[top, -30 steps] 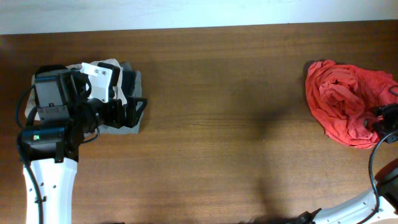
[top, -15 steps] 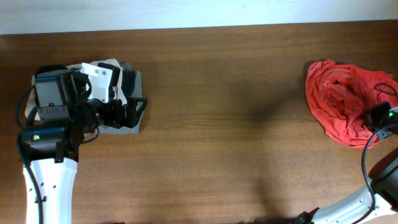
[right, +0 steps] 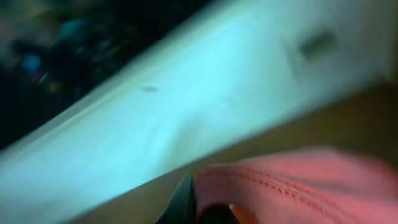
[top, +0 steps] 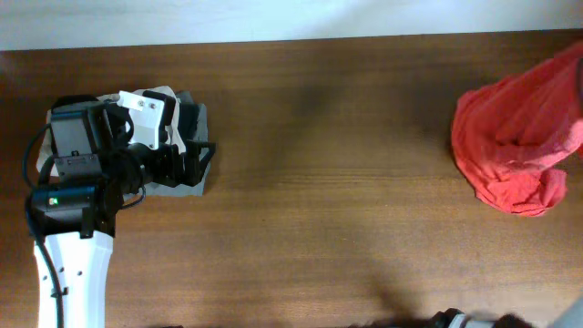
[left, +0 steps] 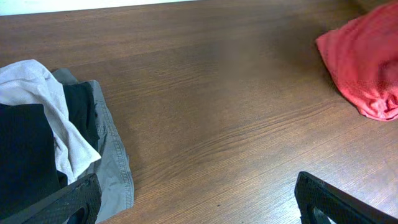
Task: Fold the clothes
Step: 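Lift the orange t-shirt up with the right gripper, then reach the left gripper to the hanging shirt and grasp its lower edge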
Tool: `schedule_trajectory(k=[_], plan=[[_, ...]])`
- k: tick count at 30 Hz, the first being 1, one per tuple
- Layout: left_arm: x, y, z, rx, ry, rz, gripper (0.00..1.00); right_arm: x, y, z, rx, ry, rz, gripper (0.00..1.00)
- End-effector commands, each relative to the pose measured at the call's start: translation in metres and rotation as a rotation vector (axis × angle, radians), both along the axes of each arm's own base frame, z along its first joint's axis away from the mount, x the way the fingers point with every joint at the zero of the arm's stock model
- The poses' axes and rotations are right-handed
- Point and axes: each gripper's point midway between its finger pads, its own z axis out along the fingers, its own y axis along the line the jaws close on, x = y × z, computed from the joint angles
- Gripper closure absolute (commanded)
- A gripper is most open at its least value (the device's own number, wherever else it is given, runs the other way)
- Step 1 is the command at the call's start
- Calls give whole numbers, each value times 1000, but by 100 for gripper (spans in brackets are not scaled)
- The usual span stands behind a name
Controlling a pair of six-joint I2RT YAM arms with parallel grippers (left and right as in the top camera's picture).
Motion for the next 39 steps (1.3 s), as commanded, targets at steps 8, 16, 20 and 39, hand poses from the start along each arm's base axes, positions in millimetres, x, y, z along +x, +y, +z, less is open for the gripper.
schedule_trajectory(k=[8, 16, 20, 39], plan=[[1, -1, 8, -16, -19, -6, 1, -28, 138, 72, -286, -205, 371, 96], [-1, -6, 23, -34, -67, -30, 1, -49, 175, 80, -280, -238, 478, 96], [-4, -27, 45, -127, -141, -141, 11, -51, 187, 74, -264, -218, 517, 96], [-58, -177, 64, -34, -419, -749, 7, -54, 245, 66, -192, -208, 704, 96]])
